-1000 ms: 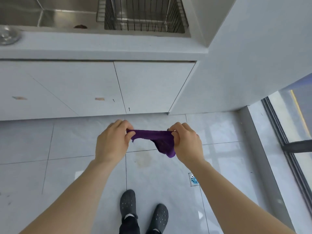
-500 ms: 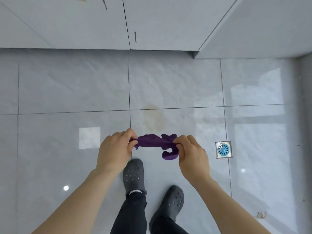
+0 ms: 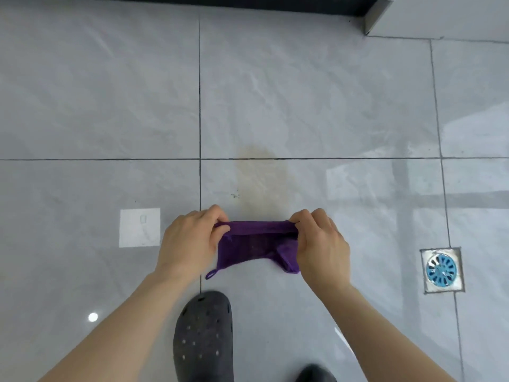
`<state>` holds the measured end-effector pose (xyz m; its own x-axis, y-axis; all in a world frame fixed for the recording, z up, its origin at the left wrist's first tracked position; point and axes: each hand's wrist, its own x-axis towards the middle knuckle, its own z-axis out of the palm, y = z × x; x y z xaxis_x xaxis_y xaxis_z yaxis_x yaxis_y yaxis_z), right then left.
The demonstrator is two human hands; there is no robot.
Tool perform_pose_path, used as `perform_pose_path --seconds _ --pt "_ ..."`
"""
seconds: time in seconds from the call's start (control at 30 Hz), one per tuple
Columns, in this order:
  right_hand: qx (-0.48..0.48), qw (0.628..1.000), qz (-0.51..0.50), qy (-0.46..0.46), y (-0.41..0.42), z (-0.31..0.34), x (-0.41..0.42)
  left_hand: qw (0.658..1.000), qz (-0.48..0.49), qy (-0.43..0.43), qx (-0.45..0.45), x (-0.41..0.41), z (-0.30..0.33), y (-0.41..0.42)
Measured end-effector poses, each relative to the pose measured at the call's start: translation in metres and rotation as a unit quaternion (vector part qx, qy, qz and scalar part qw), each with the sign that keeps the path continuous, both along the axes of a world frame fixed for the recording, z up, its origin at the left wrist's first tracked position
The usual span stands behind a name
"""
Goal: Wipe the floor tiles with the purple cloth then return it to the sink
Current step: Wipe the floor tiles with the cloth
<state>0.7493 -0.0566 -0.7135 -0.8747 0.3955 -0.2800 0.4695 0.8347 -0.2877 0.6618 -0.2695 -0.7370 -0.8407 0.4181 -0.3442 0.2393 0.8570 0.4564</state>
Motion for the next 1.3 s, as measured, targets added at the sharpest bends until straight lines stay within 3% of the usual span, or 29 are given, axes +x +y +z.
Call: perform_pose_path --seconds 0.27,0.4,0.6,0.7,0.83,1.0,1.3 --pt "0.018 0.991 -0.037 0.130 0.017 -0.069 -0.065 0.994 0.001 0.100 0.052 -0.031 -0.072 0.015" --pt "0.001 0.979 -0.036 0.200 0.010 -0.084 -0.073 0.987 -0.053 0.146 0.048 -0.032 -0.081 0.016" --pt "0.046 0.994 0.018 0.093 -0.022 -0.115 -0.044 0.980 -0.047 0.187 0.047 -0.057 -0.096 0.001" --pt "0.067 0.996 0.034 0.051 -0.036 -0.128 -0.047 0.977 -0.016 0.209 -0.026 -0.081 -0.104 0.002" --pt "0.112 0.993 0.041 0.015 -0.040 -0.141 -0.055 0.978 0.022 0.174 -0.111 -0.100 -0.118 0.008" --pt "0.128 0.990 0.047 0.031 -0.019 -0.146 -0.080 0.978 0.017 0.166 -0.126 -0.102 -0.126 0.007" --pt "0.121 0.985 0.077 0.101 0.044 -0.147 -0.199 0.980 0.015 0.157 -0.122 -0.103 -0.123 0.008"
